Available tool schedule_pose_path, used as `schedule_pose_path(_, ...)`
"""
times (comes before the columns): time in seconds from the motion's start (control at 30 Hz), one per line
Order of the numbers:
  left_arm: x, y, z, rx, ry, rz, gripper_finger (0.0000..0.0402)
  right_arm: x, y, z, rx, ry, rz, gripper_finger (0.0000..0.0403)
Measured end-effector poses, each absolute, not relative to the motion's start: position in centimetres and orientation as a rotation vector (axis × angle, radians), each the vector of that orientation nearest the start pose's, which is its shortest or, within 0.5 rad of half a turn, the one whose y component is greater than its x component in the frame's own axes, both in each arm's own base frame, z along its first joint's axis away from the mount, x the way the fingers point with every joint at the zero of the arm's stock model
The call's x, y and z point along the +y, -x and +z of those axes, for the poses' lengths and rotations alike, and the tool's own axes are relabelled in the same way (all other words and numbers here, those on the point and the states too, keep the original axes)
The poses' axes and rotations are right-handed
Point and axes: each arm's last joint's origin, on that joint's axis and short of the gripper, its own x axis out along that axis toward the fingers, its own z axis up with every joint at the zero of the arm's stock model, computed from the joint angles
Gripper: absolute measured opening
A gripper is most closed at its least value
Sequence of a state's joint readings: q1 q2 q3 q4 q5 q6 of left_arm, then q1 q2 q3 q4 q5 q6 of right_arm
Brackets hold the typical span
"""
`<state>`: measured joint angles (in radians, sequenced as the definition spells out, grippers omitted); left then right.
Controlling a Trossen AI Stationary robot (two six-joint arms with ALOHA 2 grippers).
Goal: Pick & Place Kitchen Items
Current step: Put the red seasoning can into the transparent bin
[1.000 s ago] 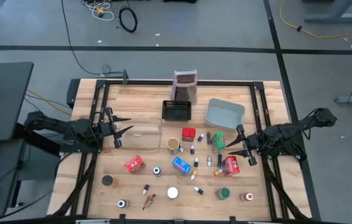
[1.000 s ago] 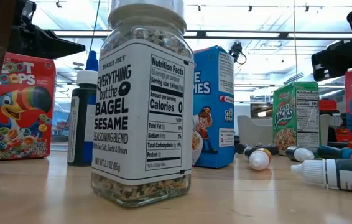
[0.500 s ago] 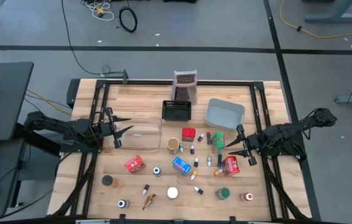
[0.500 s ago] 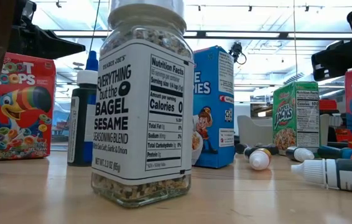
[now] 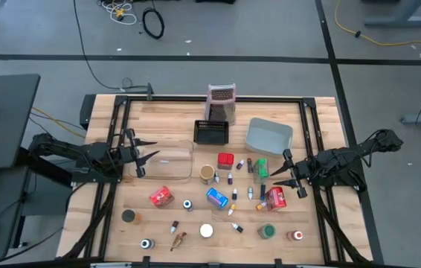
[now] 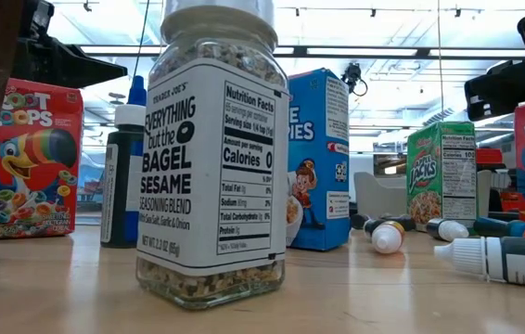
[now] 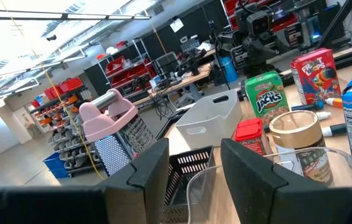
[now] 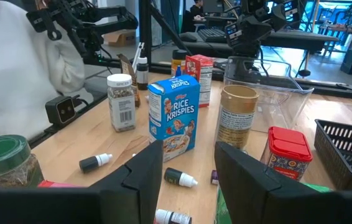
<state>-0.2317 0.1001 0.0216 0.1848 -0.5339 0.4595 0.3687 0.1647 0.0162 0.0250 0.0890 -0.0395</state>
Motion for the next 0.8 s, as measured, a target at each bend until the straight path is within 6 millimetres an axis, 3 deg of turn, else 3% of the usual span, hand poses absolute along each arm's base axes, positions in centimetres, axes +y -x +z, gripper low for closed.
schedule_pose_path(0.8,-0.72,-9.88,17.99,-0.001,-0.49,0.359,0.0155,3.6,-10.04,15.81,0.115,0.067,0.282,0.0155)
